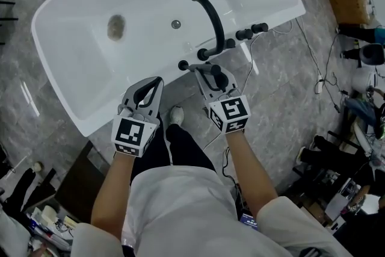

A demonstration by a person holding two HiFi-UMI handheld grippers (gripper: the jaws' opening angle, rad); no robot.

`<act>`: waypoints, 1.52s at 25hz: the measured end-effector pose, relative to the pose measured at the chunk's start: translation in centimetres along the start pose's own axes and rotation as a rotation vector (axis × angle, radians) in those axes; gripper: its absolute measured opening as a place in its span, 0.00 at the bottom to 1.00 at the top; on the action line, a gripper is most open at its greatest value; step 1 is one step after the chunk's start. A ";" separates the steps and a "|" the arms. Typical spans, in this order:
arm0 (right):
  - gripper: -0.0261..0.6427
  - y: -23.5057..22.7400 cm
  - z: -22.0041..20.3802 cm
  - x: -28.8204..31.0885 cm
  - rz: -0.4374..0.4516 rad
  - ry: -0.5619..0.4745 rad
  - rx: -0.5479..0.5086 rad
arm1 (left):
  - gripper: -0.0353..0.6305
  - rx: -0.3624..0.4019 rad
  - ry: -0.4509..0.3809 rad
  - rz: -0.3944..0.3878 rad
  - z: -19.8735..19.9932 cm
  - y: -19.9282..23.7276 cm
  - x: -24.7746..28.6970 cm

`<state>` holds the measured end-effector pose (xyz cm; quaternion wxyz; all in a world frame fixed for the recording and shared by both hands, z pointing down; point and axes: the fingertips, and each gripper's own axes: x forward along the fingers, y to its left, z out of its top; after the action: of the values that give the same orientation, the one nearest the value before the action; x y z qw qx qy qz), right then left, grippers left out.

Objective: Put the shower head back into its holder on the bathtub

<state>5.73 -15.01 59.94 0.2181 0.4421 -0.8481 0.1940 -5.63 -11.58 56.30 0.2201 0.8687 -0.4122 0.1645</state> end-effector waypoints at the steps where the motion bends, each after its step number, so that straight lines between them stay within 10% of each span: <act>1: 0.25 0.0 -0.3 0.3 0.000 0.004 0.001 | 0.07 -0.005 -0.001 0.003 -0.2 0.2 0.1; 38: 0.25 -0.5 -8.2 7.2 0.004 0.124 0.025 | 0.07 -0.055 0.036 0.028 -4.8 3.9 2.6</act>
<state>4.11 -15.80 70.76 0.2643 0.4302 -0.8314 0.2321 -7.63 -12.92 62.53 0.2491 0.8532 -0.4248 0.1719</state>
